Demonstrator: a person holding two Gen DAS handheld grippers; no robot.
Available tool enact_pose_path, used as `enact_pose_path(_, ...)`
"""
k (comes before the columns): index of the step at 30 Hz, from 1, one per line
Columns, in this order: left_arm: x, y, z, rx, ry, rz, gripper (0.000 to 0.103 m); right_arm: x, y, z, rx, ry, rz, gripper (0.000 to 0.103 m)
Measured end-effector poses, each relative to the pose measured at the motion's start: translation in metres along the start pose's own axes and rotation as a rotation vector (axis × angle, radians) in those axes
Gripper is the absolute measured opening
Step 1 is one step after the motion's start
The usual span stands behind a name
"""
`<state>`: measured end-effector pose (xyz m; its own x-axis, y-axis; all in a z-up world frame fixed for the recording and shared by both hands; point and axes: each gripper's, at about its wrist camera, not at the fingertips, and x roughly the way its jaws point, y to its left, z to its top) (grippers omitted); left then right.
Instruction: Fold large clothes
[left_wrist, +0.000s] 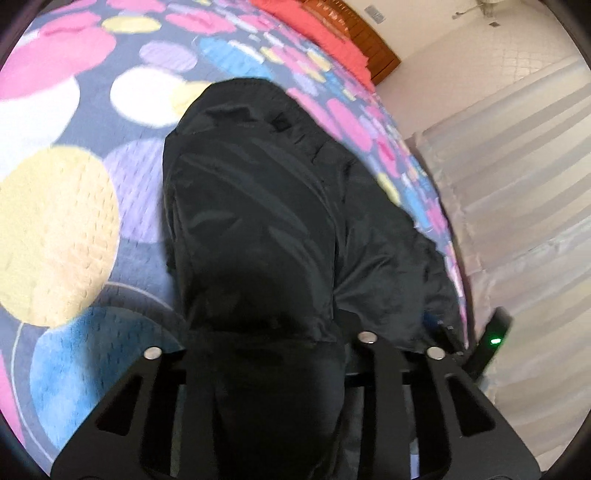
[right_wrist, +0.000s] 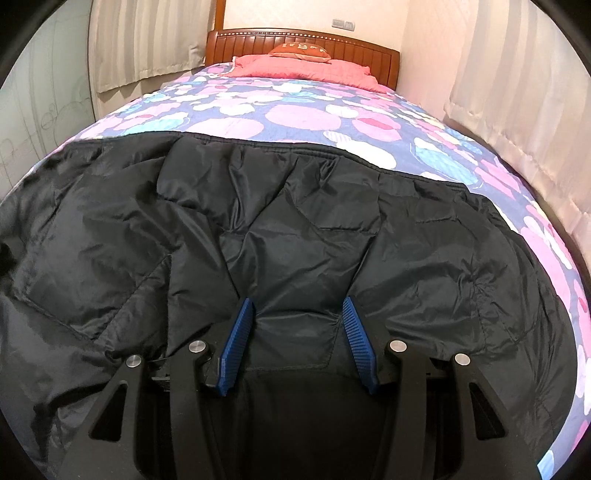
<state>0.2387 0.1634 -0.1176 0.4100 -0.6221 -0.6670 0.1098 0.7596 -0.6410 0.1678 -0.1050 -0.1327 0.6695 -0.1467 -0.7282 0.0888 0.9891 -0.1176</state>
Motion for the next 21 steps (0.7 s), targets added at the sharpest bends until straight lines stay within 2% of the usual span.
enact_pose_path(4,-0.021,-0.033,0.001,0.040,-0.036,-0.049,0.022,-0.001,0.001,0.000,0.005,0.001,0.003,0.051)
enact_pose_path(12,-0.041,-0.114,-0.002,0.138,-0.064,-0.020,0.021,-0.036,-0.022,-0.003,0.056,-0.031,0.046,0.053)
enact_pose_path(15,-0.038,-0.149,-0.003,0.190,-0.070,0.000,0.021,-0.056,-0.043,-0.009,0.067,-0.046,0.044,0.057)
enact_pose_path(18,-0.032,-0.191,-0.009,0.248,-0.067,0.025,0.021,-0.076,-0.076,-0.020,0.113,-0.068,0.030,0.058)
enact_pose_path(21,-0.023,-0.216,-0.018,0.281,-0.062,0.046,0.021,-0.091,-0.114,-0.031,0.161,-0.075,0.003,0.059)
